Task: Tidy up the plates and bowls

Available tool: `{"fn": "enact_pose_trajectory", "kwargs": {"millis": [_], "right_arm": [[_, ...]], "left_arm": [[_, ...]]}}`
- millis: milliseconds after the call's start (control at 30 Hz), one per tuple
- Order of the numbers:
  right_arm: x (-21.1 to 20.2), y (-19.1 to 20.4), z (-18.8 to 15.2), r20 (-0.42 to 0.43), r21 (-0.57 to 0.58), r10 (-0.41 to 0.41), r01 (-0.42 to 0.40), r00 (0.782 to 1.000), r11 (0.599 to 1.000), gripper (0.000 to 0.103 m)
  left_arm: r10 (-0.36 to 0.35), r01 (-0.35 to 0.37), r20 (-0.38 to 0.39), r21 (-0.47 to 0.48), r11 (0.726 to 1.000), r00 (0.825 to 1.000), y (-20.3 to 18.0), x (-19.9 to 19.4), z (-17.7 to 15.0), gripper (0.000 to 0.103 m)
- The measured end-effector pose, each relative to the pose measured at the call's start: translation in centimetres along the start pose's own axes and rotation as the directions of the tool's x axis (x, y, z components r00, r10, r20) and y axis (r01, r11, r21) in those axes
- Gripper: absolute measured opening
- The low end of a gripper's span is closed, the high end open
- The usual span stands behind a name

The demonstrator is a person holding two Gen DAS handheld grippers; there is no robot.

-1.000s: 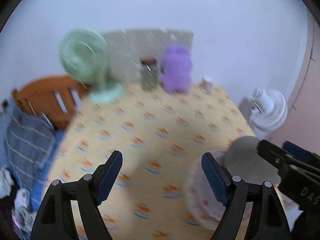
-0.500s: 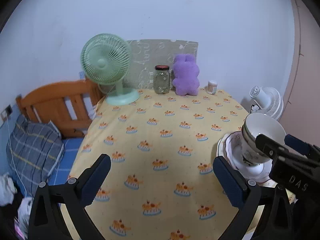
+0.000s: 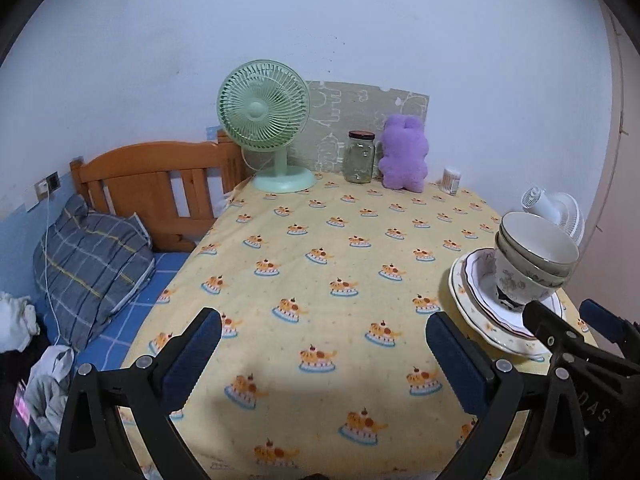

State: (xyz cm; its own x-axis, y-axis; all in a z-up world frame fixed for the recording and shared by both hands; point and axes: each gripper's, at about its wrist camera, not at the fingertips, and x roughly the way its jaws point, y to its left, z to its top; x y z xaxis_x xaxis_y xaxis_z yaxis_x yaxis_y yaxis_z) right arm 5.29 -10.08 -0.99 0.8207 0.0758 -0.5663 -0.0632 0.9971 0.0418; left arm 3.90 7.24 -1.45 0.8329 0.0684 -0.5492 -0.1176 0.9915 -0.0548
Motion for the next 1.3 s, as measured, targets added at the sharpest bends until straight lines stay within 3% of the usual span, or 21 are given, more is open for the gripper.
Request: {"fn": "enact_pose_trajectory", "kwargs": {"millis": [200, 1300], "right_arm": [[-1.4, -0.5, -0.6, 0.014, 0.009, 0.021, -0.021, 1.0, 1.0, 0.086], [-2.1, -0.6, -1.5, -0.014, 0.02, 0.009, -0.009, 1.0, 1.0, 0.086]], "left_arm": [[0.006, -0.006, 0.043, 0.01, 1.0, 0.999, -0.7, -2.0, -0.6, 0.103], [0.008, -0.008, 0.025, 0.007, 1.0, 1.0, -0.5, -2.9, -1.3, 0.103]]}}
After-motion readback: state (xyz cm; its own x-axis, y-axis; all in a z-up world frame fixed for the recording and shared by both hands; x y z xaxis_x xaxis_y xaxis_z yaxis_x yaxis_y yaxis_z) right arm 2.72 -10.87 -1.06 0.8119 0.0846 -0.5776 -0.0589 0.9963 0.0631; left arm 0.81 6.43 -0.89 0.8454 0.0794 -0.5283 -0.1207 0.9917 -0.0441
